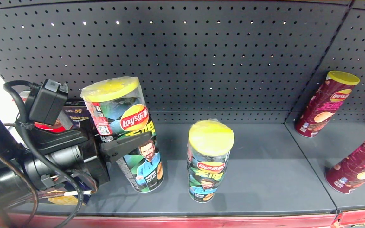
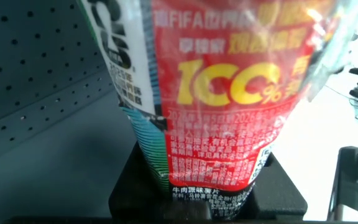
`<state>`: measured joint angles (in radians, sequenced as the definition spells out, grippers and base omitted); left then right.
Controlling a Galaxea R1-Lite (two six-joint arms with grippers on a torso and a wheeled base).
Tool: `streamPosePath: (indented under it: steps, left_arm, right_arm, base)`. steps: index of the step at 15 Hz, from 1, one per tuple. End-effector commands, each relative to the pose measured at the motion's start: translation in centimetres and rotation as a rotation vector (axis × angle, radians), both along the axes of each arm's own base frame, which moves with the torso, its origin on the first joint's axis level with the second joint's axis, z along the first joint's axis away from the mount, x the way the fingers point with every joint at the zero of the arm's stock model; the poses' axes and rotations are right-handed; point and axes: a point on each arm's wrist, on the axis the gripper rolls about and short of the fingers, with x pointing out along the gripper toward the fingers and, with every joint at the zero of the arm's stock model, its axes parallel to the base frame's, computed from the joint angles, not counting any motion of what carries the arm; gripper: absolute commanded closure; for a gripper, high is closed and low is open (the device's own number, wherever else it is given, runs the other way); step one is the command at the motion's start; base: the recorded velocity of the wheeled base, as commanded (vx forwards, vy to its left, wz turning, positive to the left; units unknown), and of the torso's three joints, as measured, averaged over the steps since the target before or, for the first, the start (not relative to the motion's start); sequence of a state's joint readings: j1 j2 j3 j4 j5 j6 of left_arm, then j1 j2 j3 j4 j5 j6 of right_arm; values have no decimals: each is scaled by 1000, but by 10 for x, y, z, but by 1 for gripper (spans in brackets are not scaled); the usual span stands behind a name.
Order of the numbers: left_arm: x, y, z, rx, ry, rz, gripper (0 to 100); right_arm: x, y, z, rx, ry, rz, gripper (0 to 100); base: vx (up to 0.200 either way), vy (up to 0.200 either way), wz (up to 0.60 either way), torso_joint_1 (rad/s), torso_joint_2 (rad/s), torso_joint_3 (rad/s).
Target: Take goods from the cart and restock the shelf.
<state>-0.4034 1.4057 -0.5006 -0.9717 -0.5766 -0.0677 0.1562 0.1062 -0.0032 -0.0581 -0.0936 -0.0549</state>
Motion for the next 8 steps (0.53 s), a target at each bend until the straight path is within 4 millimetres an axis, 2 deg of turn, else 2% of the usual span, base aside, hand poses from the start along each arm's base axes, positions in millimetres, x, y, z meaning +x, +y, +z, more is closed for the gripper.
streamPosePath:
  steps: [1,5,8]
  left_arm:
    - [-1,-1,0,0,-1,-6,100]
    - [-2,-4,1,-2,-5,-26,100]
    - [-3,-3,-1,2,0,-25,100]
  right_arm:
    - [-1,0,-1,5,-14,11,0]
    - [-2,2,-6,8,36,95,0]
    - [-2,1,-7,44,53,58,0]
  base:
    - [0,0,0,0,0,0]
    - [0,0,0,0,0,0]
    - [0,0,0,0,0,0]
